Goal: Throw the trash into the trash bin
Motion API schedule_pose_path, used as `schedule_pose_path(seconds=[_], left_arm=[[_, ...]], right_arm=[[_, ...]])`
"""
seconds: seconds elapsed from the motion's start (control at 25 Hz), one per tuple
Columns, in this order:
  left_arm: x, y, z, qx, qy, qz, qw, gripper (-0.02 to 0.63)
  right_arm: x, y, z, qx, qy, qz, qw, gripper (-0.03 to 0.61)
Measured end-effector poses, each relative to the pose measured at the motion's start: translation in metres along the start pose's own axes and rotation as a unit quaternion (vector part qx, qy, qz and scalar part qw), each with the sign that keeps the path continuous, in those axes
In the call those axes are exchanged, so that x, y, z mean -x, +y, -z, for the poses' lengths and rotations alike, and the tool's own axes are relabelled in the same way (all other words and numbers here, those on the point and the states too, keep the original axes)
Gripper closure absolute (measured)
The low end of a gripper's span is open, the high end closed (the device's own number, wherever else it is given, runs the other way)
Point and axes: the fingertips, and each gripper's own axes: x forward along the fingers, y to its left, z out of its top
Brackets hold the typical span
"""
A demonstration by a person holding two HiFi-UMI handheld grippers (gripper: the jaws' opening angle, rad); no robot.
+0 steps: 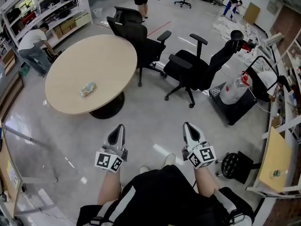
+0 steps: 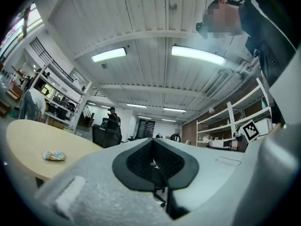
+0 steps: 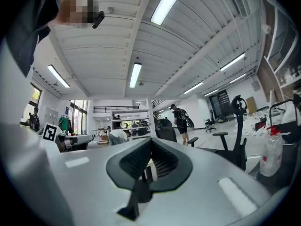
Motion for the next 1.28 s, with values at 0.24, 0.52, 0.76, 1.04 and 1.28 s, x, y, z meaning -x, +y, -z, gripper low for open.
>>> schedule_pose_path(seconds=[0.24,0.52,0.76,1.04,1.28], left_arm=[[-0.055,-0.043,0.010,-0.003,-0.001,0.047,0.9989,0.614],[-0.129,-0.126,0.028,0.002,0.004,0.103,0.9947,0.614],[-0.189,-0.207,0.057,0.019,0.006,0.174,0.9846,0.614],[-0.247,-0.312,0.093,0.033,0.026,0.259,0.9650,0.614],[-0.274,-0.397,0.118,0.071,0.032,0.328,0.9414,0.614]], right_arm=[[0.027,-0.058,-0.016,0.000,-0.030,0.046,0.998,0.572],[0.078,-0.151,-0.044,0.008,-0.056,0.101,0.993,0.572],[0.144,-0.229,-0.049,0.007,-0.075,0.170,0.983,0.572],[0.239,-0.299,-0.056,0.013,-0.086,0.264,0.961,0.572],[0.326,-0.332,-0.058,0.025,-0.073,0.341,0.937,0.572]])
